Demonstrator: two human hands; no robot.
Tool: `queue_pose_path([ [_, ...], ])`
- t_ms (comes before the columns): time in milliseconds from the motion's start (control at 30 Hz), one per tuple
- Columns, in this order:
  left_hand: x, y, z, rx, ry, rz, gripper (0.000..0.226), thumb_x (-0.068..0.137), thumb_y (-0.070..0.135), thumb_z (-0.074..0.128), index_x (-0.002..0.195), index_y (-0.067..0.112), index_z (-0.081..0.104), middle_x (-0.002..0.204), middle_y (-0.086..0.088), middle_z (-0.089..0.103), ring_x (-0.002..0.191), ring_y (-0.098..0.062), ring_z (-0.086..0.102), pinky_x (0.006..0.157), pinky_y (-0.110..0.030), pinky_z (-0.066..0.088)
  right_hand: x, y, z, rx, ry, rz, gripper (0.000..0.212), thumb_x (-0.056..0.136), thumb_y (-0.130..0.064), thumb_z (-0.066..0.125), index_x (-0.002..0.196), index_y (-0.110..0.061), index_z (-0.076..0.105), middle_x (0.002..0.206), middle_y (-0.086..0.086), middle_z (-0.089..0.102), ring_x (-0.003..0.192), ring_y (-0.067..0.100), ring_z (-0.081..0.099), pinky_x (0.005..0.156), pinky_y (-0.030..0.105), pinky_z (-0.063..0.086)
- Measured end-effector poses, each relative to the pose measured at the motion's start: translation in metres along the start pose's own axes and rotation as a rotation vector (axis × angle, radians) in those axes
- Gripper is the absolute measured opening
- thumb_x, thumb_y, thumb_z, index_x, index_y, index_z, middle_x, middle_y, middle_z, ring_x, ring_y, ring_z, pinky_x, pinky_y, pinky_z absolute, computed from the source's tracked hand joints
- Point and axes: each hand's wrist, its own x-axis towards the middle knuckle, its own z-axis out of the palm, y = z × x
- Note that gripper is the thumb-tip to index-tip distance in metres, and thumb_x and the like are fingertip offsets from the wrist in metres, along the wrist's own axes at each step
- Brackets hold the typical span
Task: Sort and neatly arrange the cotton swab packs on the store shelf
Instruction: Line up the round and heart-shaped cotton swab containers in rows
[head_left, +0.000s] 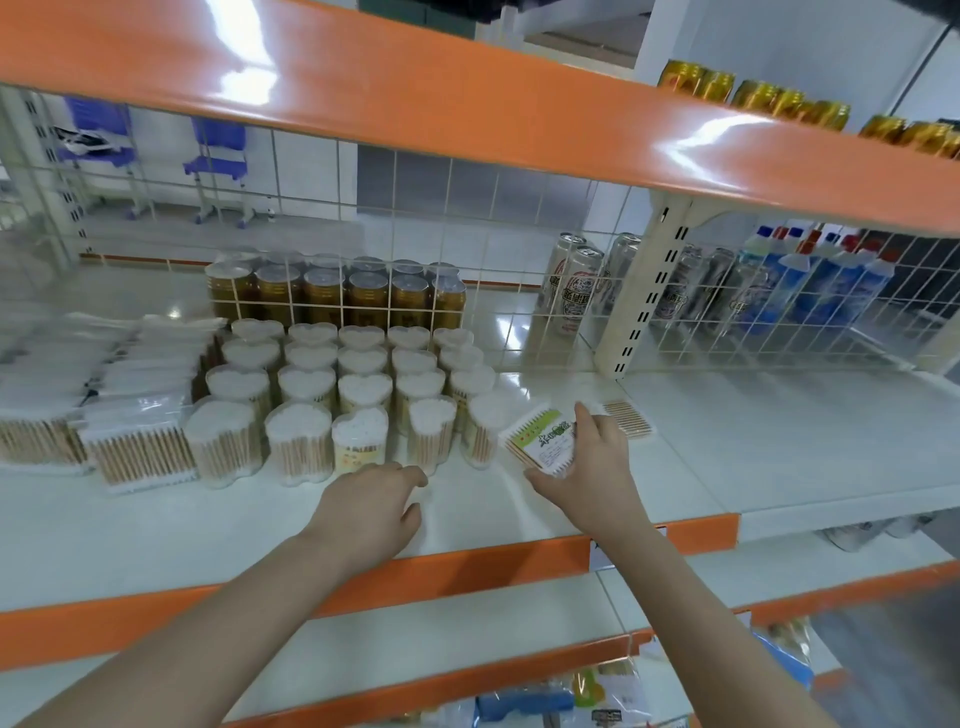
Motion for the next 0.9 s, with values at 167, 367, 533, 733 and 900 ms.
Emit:
queue_pose_path([
  [167,-0.009,-0.01,-0.008,-0.02,0.014,-0.027,0.037,0.094,0.03,0.041,0.131,0.028,0.046,0.127,0.008,0.053,0.116,-0.013,0.049,0.089,-0.027,0.044,-0.006,-0.022,0.005,0.08,0.008,-0.079,0.094,0.076,-0.029,0.075,0.147,-0.01,0.016,0.13,0.007,0.032,0.124,0.018,0.023,0.09,0.012,0.018],
  [367,-0.017,-0.026,-0.014,-0.107,0.084,-0.083,0.032,0.095,0.037,0.041,0.122,0.027,0.053,0.119,0.01,0.058,0.11,-0.011,0.053,0.081,-0.027,0.045,-0.013,-0.043,0.015,0.186,-0.031,-0.14,0.096,0.073,-0.024,0.078,0.147,-0.013,0.018,0.121,-0.002,0.029,0.123,0.015,0.029,0.094,0.01,0.023],
  [533,-0.026,-0.037,-0.022,-0.15,0.166,-0.143,0.031,0.095,0.043,0.039,0.116,0.028,0.057,0.111,0.012,0.061,0.102,-0.009,0.055,0.07,-0.024,0.04,-0.019,-0.062,0.028,0.209,-0.083,-0.213,0.098,0.074,-0.024,0.077,0.148,-0.013,0.014,0.114,-0.011,0.021,0.124,0.01,0.029,0.094,0.004,0.017],
  [733,-0.037,-0.048,-0.031,-0.347,0.254,-0.229,0.032,0.094,0.037,0.047,0.12,0.022,0.057,0.107,0.006,0.064,0.099,-0.012,0.058,0.081,-0.029,0.047,-0.024,-0.085,0.047,0.227,-0.11,-0.281,0.098,0.075,-0.029,0.076,0.148,-0.016,0.012,0.134,-0.001,0.026,0.13,0.01,0.024,0.102,0.009,0.018],
  [900,-0.038,-0.057,-0.034,-0.556,0.295,-0.286,0.022,0.091,0.032,0.053,0.098,0.012,0.062,0.089,-0.003,0.068,0.083,-0.019,0.062,0.078,-0.04,0.05,-0.024,-0.105,0.054,0.25,-0.081,-0.348,0.096,0.075,-0.03,0.076,0.148,-0.016,0.015,0.134,-0.002,0.026,0.117,-0.001,0.024,0.097,0.006,0.02],
])
